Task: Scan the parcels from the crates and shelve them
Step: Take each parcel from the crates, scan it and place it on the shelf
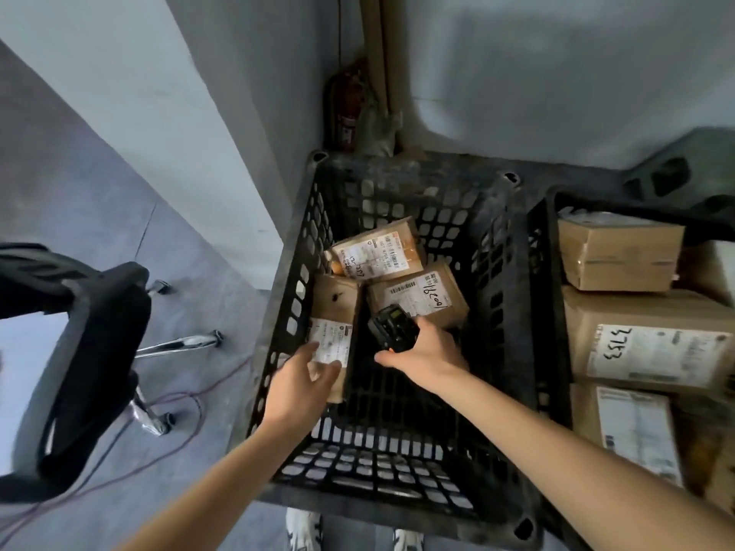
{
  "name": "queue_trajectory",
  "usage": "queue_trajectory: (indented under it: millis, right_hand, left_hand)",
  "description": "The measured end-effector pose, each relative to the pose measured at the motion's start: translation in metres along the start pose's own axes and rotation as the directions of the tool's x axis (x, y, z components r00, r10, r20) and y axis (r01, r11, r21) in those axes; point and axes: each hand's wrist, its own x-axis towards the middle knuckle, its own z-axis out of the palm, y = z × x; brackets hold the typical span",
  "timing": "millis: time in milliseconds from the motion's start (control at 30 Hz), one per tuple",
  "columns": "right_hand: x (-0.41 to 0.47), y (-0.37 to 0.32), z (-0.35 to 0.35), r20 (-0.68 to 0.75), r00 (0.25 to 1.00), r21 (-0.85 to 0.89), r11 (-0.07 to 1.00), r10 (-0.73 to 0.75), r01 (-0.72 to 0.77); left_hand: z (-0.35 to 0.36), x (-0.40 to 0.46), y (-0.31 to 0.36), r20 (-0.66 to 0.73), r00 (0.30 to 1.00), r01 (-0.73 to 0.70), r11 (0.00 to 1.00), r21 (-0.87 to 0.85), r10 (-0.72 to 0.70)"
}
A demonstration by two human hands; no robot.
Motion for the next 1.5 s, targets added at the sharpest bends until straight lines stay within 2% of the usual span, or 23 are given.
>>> queue_trajectory:
  millis: [233, 433, 667, 1033, 1200, 1333, 1500]
  right_hand:
    - [0.028, 0.009, 0.028, 0.071, 0.996, 0.012, 0.999, -0.045, 0.044]
    - [0.038, 0.022, 0.036, 0.086, 0.994, 0.027, 0.997, -0.070, 0.068]
    - [0.043, 0.032, 0.039, 0.130, 0.988, 0.171, 0.984, -0.080, 0.057]
    - [0.046, 0.031, 0.054, 0.254, 0.956, 0.321, 0.945, -0.149, 0.062]
    - [0.045, 0.033, 0.057, 0.258, 0.952, 0.397, 0.916, -0.165, 0.051]
    - [0.042, 0.032, 0.052, 0.290, 0.943, 0.438, 0.899, -0.161, 0.018]
    - [0.035, 0.028, 0.038, 0.304, 0.940, 0.453, 0.892, -0.158, 0.004]
  left_hand:
    - [0.030, 0.002, -0.023, -0.021, 0.987, 0.159, 0.984, -0.084, -0.161]
    - [0.040, 0.018, -0.032, -0.034, 0.970, 0.238, 0.969, -0.060, -0.240]
    - [0.048, 0.028, -0.030, -0.065, 0.967, 0.242, 0.968, -0.065, -0.246]
    - [0.056, 0.036, -0.027, -0.019, 0.978, 0.207, 0.978, -0.039, -0.208]
    - [0.058, 0.037, -0.031, -0.038, 0.979, 0.200, 0.979, -0.037, -0.201]
    - [0.057, 0.037, -0.031, -0.011, 0.977, 0.212, 0.969, -0.129, -0.215]
    - [0.050, 0.031, -0.026, -0.025, 0.973, 0.207, 0.912, -0.354, -0.231]
